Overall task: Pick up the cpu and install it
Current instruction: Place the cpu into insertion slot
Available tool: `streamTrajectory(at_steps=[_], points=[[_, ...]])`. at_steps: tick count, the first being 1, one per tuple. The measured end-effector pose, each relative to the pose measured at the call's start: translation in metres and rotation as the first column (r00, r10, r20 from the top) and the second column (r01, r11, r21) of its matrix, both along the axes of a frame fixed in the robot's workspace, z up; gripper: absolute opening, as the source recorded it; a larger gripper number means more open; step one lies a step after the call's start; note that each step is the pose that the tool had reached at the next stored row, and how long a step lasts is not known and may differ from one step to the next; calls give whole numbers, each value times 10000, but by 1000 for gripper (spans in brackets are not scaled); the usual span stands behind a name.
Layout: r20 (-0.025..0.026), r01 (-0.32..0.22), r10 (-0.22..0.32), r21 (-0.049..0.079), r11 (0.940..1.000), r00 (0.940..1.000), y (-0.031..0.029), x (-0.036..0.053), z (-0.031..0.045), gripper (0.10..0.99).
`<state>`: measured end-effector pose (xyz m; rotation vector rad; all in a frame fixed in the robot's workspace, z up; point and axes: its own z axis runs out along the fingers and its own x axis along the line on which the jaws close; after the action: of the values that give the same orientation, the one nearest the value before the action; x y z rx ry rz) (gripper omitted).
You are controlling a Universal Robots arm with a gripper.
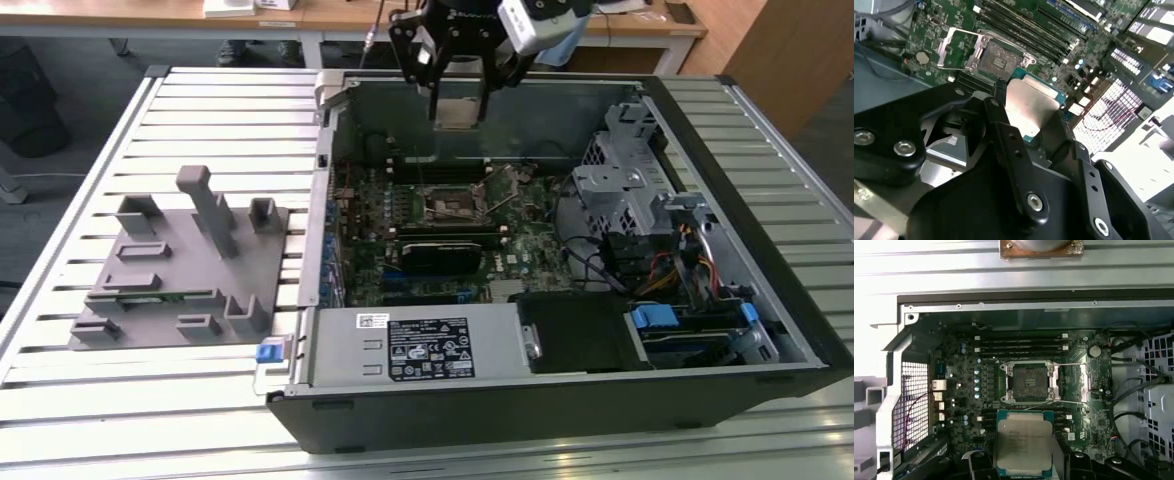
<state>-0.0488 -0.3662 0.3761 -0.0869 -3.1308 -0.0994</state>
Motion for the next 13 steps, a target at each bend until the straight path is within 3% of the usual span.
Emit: streamTrajectory(at_steps=[6,9,13], points=[[0,1039,-1039,-4,9946,9946,0,0,-6,525],[0,1569,-1569,-7,9876,9876,0,0,-10,525],[1,2264,-2264,-11,9740,9740,0,0,-16,525]])
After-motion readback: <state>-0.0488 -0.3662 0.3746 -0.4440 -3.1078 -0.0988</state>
